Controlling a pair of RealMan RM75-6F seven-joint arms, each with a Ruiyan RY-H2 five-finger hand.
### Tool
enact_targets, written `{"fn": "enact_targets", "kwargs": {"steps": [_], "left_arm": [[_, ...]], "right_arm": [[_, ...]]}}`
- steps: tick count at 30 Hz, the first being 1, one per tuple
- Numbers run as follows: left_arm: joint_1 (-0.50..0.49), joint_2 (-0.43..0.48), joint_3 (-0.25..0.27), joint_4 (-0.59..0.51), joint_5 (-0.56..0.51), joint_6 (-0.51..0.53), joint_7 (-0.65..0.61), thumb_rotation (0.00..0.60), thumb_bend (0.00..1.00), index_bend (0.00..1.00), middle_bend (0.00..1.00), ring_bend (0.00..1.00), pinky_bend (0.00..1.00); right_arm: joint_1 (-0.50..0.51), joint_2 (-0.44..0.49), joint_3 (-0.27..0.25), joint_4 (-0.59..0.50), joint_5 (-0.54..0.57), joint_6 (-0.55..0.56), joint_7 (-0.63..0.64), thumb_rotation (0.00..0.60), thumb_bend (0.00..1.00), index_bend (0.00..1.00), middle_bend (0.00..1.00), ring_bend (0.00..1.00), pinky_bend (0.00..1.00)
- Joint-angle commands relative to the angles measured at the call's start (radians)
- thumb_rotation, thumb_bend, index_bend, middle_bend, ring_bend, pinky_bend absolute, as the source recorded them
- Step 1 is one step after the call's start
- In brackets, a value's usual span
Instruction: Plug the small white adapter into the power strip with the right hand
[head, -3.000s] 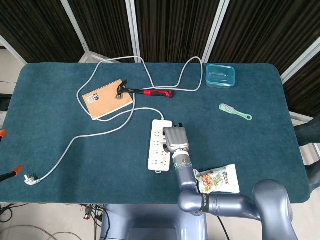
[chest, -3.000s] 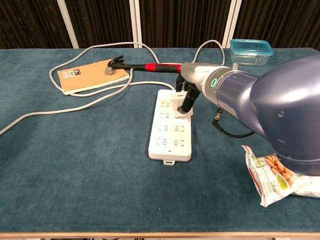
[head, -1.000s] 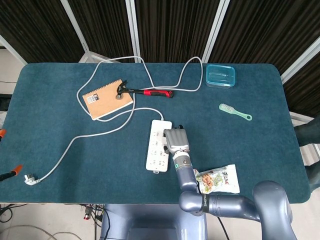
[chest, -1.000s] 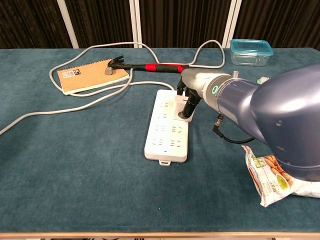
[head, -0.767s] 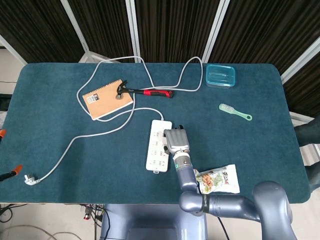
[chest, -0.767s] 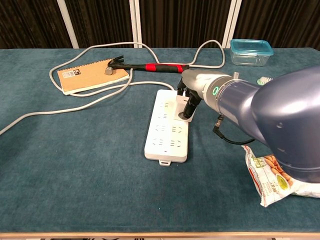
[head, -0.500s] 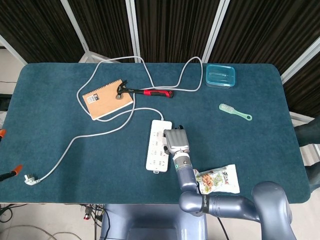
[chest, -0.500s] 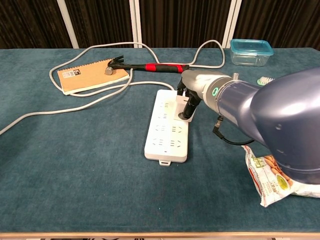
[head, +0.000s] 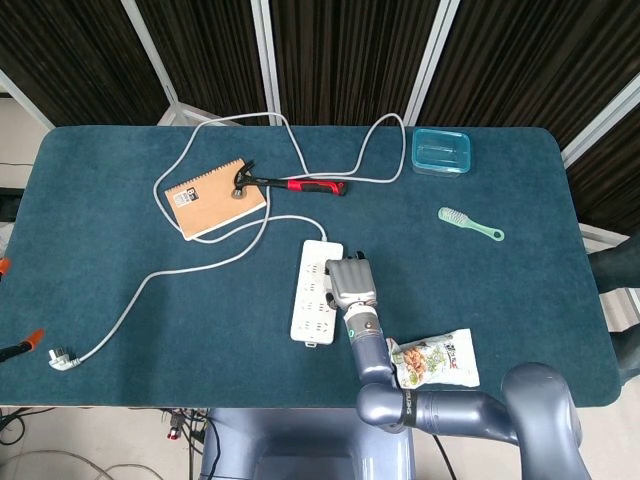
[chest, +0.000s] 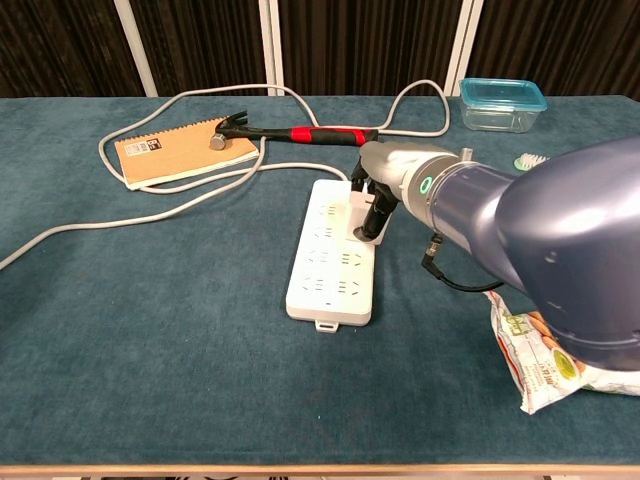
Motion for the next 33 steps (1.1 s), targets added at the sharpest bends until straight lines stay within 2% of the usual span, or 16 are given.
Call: {"fn": "enact_targets", "kwargs": {"steps": [1,9,33], "left_arm": [[-0.001,-0.001,0.001,0.0,0.001,-0.002,0.002,0.6,0.07,0.09,0.0,0.0,0.0],[0.0,-0.002,0.001,-0.001,0.001,0.0,0.006,0.6,0.07,0.09,0.0,0.0,0.0],[-0.001,-0.003,0.002,-0.005,-0.002,-0.003,0.009,0.6,0.07,0.09,0.0,0.0,0.0]], "right_arm": [[-0.002,0.006,-0.003,-0.005,0.002,-0.005,-0.004,0.6,0.56,0.64,0.55,0.36,0.17],[-0.005,0.018,-0.005,-0.015,0.012,-0.016,-0.006,0.6,0.56,0.59,0.54,0.35,0.17],[0.003,0.049,-0.007,-0.052,0.039,-0.026,-0.019,0.6,0.56,0.48,0.41,0.29,0.15]]}}
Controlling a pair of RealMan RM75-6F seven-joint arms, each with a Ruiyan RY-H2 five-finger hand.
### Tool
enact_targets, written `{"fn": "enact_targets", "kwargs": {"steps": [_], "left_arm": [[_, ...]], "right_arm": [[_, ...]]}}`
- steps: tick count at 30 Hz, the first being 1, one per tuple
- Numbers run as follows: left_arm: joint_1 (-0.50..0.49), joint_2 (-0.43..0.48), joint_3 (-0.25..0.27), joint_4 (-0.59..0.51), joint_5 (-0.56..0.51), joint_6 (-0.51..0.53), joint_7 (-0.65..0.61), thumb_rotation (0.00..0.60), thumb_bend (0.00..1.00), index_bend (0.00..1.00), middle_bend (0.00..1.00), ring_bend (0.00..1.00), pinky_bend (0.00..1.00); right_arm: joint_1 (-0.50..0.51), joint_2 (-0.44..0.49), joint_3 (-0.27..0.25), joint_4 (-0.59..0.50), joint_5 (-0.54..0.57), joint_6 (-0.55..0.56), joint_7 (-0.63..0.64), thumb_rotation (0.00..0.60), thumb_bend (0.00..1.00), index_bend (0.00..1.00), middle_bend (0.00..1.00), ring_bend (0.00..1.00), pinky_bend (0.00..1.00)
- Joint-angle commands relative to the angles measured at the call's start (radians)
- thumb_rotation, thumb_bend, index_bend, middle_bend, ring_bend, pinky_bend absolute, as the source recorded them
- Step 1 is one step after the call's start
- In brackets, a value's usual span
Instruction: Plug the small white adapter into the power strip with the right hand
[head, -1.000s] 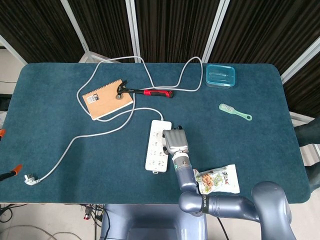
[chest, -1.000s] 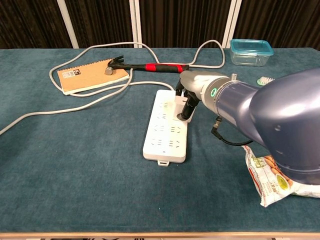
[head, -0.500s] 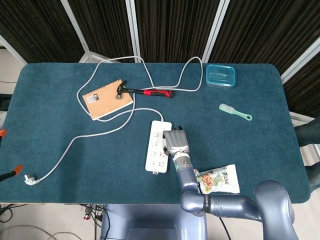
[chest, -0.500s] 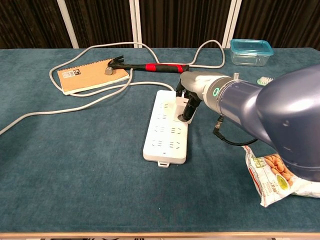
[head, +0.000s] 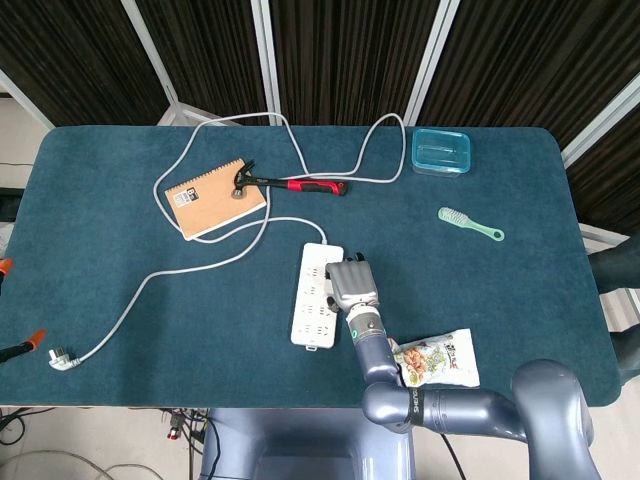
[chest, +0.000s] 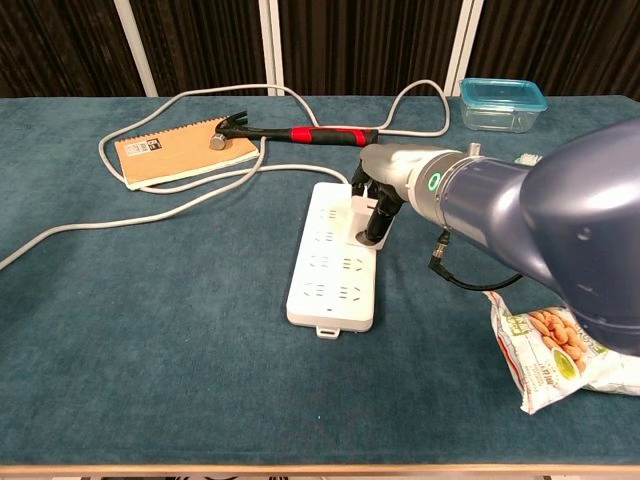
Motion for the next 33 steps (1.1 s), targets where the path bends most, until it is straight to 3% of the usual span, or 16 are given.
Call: {"fn": "enact_targets", "kwargs": {"steps": [1,21,27,33], "left_arm": [[0.0,-0.001,0.001,0.0,0.001,-0.001,0.002,0.6,0.07,0.09,0.0,0.0,0.0],[-0.002,-0.002,0.001,-0.001,-0.002,-0.004,0.008,0.6,0.07,0.09,0.0,0.0,0.0],[-0.002,-0.003,0.002,-0.001,-0.001,-0.003,0.01,0.6,0.07,0.09,0.0,0.0,0.0],[-0.002,-0.004,0.002,0.001,-0.001,-0.005,0.011,0.6,0.07,0.09,0.0,0.0,0.0]], "right_arm": [[0.0,0.003,0.0,-0.003,0.003,-0.002,0.002,0.6,0.56,0.47,0.4,0.29,0.15],[0.006,0.023,-0.01,-0.018,0.011,-0.008,0.006,0.6,0.56,0.37,0.3,0.21,0.13],[0.01,0.04,-0.023,-0.034,0.027,-0.019,-0.012,0.6,0.47,0.33,0.27,0.19,0.12],[0.016,0.064,-0.027,-0.065,0.046,-0.025,-0.025,0.6,0.28,0.27,0.24,0.16,0.11]]}}
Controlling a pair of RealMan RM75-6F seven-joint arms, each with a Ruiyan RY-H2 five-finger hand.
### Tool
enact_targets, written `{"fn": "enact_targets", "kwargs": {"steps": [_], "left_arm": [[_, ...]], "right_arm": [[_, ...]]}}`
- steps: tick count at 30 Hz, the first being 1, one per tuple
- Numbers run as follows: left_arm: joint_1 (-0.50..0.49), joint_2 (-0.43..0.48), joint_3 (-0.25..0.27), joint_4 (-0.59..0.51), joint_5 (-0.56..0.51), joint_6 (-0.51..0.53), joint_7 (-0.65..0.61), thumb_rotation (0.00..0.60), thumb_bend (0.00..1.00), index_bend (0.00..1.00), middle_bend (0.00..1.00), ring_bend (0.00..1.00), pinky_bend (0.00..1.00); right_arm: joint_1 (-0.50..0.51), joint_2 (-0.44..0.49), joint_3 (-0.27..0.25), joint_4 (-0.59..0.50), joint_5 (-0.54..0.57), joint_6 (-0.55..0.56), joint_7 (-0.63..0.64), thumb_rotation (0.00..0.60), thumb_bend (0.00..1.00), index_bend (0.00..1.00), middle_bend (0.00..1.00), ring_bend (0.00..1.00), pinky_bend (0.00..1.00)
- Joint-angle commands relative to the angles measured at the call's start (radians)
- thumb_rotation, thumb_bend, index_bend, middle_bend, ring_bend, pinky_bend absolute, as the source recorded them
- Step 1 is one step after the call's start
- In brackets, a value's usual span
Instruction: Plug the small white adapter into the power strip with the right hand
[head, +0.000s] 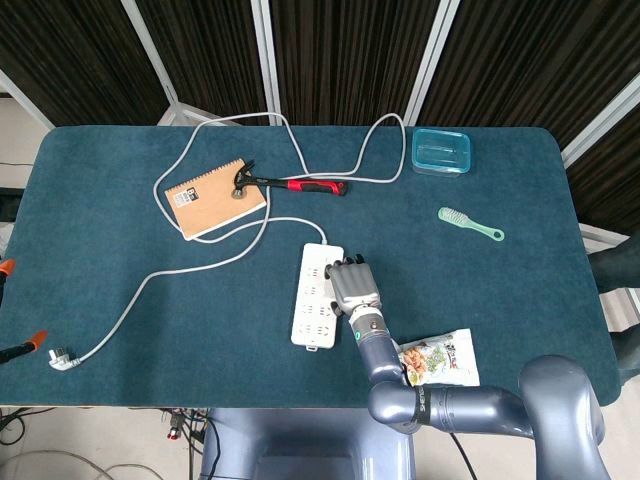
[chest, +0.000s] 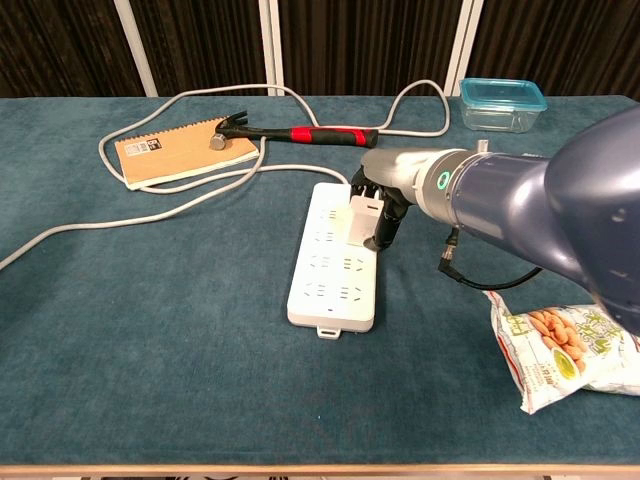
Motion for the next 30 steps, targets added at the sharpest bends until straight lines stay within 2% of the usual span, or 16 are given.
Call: {"fn": "enact_targets", "kwargs": {"steps": [1,5,13,21,23,27,28,30], "left_arm": [[0.0,0.0,0.0,0.0,-0.001,-0.001,0.001,0.6,0.07,0.09,0.0,0.0,0.0],[-0.001,-0.001,0.0,0.002,-0.001,-0.002,0.003,0.6,0.07,0.09,0.0,0.0,0.0],[-0.001,-0.003,0.003,-0.001,0.002,-0.001,0.007,0.6,0.07,0.09,0.0,0.0,0.0],[0.0,-0.003,0.003,-0.002,0.001,-0.001,0.011,0.6,0.07,0.09,0.0,0.0,0.0],[-0.001,-0.004,0.003,-0.002,0.0,-0.003,0.014,0.6,0.07,0.09,0.0,0.0,0.0],[-0.001,-0.004,0.005,-0.004,0.002,-0.003,0.016,0.6,0.07,0.09,0.0,0.0,0.0],[-0.001,-0.004,0.006,-0.004,0.003,-0.003,0.016,0.6,0.07,0.09,0.0,0.0,0.0],[-0.001,-0.004,0.006,-0.005,0.004,-0.002,0.017,0.6,0.07,0.09,0.0,0.0,0.0]], "right_arm": [[0.003,0.014,-0.002,-0.019,0.008,-0.003,-0.006,0.6,0.25,0.25,0.23,0.15,0.11],[0.007,0.051,-0.001,-0.061,0.032,-0.006,-0.022,0.6,0.21,0.21,0.22,0.14,0.1],[-0.018,0.154,0.035,-0.169,0.007,0.026,0.032,0.6,0.21,0.21,0.22,0.14,0.1],[-0.052,0.283,0.051,-0.293,-0.01,0.046,0.069,0.6,0.22,0.22,0.22,0.16,0.21],[-0.054,0.321,0.055,-0.326,0.004,0.047,0.067,0.6,0.27,0.25,0.22,0.18,0.28],[-0.059,0.353,0.079,-0.351,0.014,0.058,0.101,0.6,0.49,0.41,0.3,0.35,0.7],[-0.062,0.348,0.087,-0.349,0.009,0.071,0.121,0.6,0.54,0.46,0.34,0.41,0.77],[-0.072,0.318,0.107,-0.336,-0.016,0.111,0.182,0.6,0.59,0.51,0.41,0.5,0.81]]}}
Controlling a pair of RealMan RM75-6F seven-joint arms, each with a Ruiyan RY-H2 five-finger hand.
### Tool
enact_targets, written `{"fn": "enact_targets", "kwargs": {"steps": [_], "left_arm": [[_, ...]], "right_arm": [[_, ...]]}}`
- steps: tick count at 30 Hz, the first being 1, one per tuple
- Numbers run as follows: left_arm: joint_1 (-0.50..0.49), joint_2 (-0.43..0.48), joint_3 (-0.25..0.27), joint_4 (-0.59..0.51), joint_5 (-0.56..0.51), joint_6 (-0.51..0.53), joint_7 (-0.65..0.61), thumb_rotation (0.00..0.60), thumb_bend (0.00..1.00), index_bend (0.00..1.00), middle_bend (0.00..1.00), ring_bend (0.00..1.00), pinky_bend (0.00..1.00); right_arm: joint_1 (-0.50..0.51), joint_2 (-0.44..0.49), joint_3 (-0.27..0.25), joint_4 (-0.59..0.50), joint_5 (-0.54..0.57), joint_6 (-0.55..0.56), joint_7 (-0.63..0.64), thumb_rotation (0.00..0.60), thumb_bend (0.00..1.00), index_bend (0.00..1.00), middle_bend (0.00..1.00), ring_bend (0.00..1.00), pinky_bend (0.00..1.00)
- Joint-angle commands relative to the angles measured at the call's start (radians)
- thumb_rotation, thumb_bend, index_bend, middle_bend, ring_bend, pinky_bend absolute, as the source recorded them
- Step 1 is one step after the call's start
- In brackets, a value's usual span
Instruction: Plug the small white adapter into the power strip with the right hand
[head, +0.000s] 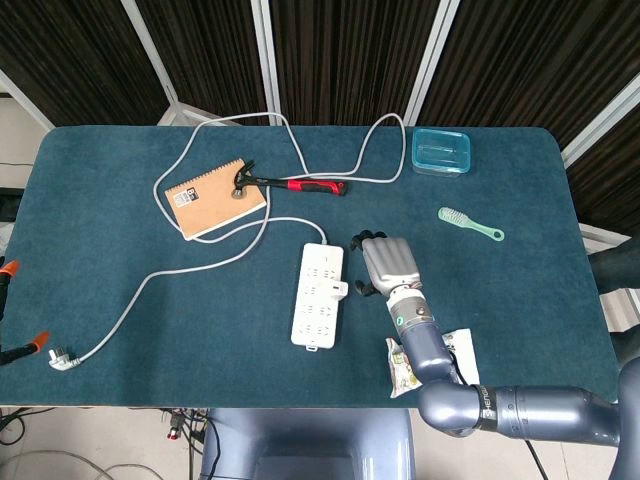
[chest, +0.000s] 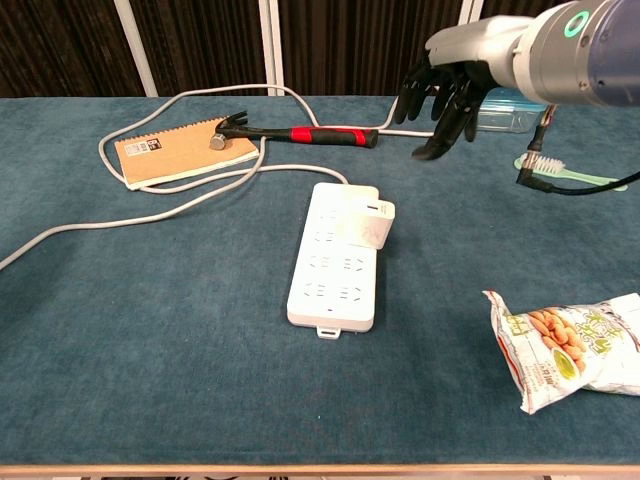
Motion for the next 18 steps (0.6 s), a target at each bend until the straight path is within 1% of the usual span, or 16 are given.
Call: {"fn": "enact_targets", "kwargs": {"steps": [1,3,4,7,8,11,15,18], "left_arm": [[0.0,0.0,0.0,0.0,-0.001,0.0,0.001,0.6,0.07,0.09,0.0,0.0,0.0],[0.001,0.001,0.0,-0.002,-0.002,0.0,0.0,0.6,0.07,0.09,0.0,0.0,0.0],[0.001,0.001,0.0,-0.002,-0.002,0.001,-0.001,0.6,0.07,0.09,0.0,0.0,0.0],[0.001,0.003,-0.002,-0.001,-0.004,0.001,-0.004,0.6,0.07,0.09,0.0,0.0,0.0],[0.001,0.003,-0.002,-0.001,-0.004,0.0,-0.004,0.6,0.07,0.09,0.0,0.0,0.0],[0.001,0.005,-0.001,-0.002,-0.005,-0.003,-0.006,0.6,0.07,0.09,0.0,0.0,0.0],[0.0,0.006,0.0,-0.003,-0.004,-0.006,-0.006,0.6,0.07,0.09,0.0,0.0,0.0],[0.0,0.007,0.0,-0.004,-0.006,-0.006,-0.007,0.6,0.07,0.09,0.0,0.0,0.0]], "right_arm": [[-0.018,-0.048,0.037,0.02,-0.04,0.066,0.107,0.6,0.6,0.54,0.46,0.55,0.83],[-0.023,-0.065,0.036,0.033,-0.055,0.073,0.135,0.6,0.62,0.62,0.54,0.62,0.87],[-0.025,-0.071,0.035,0.042,-0.059,0.071,0.148,0.6,0.63,0.68,0.59,0.67,0.9],[-0.027,-0.084,0.035,0.062,-0.071,0.07,0.175,0.6,0.64,0.8,0.68,0.74,0.95],[-0.028,-0.087,0.034,0.066,-0.074,0.071,0.179,0.6,0.64,0.81,0.69,0.75,0.96],[-0.023,-0.088,0.024,0.081,-0.082,0.064,0.174,0.6,0.64,0.82,0.7,0.75,0.96],[-0.01,-0.082,0.016,0.096,-0.061,0.061,0.144,0.6,0.64,0.83,0.72,0.75,0.96],[-0.005,-0.087,0.018,0.108,-0.06,0.073,0.141,0.6,0.64,0.93,0.79,0.81,0.96]]}}
